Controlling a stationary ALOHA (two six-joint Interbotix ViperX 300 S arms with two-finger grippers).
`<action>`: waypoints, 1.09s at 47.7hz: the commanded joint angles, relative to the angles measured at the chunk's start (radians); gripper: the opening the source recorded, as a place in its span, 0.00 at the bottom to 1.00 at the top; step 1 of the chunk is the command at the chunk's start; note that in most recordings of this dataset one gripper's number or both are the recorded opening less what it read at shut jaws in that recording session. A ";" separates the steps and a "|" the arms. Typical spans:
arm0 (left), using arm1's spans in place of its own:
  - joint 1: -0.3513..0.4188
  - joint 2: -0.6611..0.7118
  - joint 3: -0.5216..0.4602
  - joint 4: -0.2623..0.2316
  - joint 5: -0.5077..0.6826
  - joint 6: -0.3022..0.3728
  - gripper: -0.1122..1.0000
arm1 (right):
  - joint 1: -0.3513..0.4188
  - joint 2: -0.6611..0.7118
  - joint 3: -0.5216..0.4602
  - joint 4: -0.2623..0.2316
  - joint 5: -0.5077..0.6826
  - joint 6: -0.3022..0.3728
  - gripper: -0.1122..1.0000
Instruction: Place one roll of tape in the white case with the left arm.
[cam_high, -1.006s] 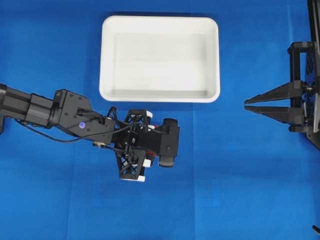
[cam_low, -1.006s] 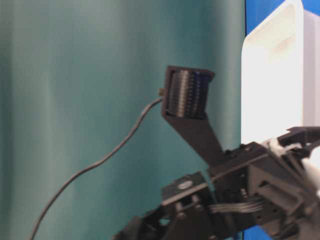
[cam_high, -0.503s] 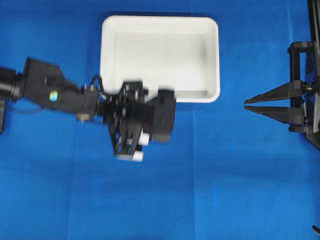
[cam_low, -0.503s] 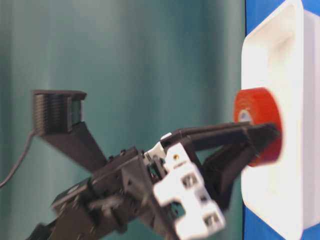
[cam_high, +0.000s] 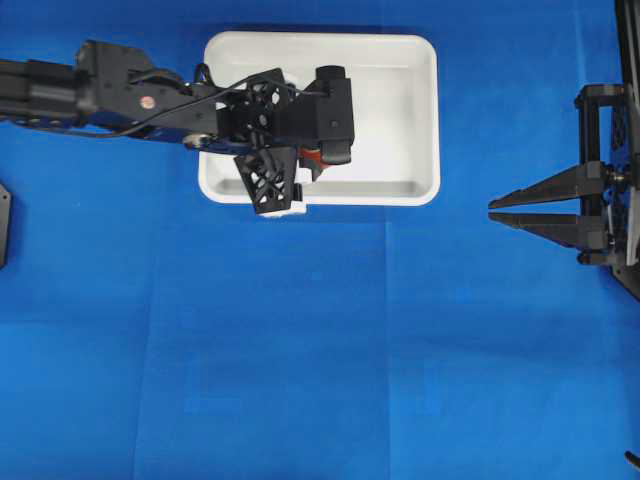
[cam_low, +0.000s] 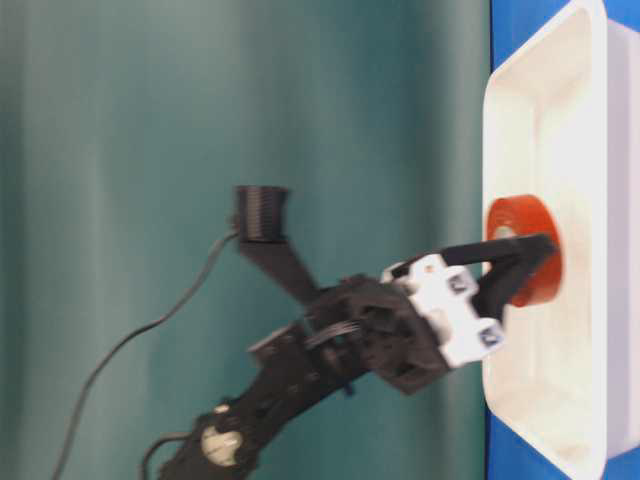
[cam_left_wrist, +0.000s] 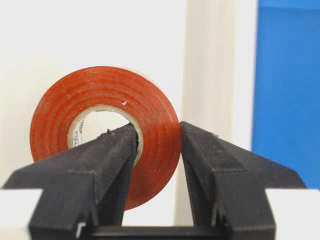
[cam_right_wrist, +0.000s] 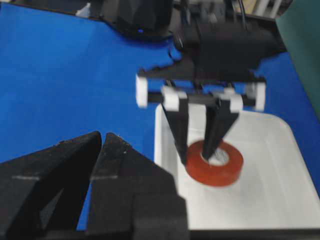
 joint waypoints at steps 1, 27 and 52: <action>0.021 0.006 -0.012 0.000 -0.028 0.009 0.33 | -0.002 0.003 -0.011 0.000 -0.002 0.003 0.00; 0.040 0.000 -0.009 -0.005 -0.026 0.006 0.78 | -0.002 0.003 -0.012 0.000 0.011 0.003 0.00; -0.080 -0.394 0.155 -0.032 -0.041 -0.009 0.73 | -0.002 0.002 -0.014 0.000 0.012 0.003 0.00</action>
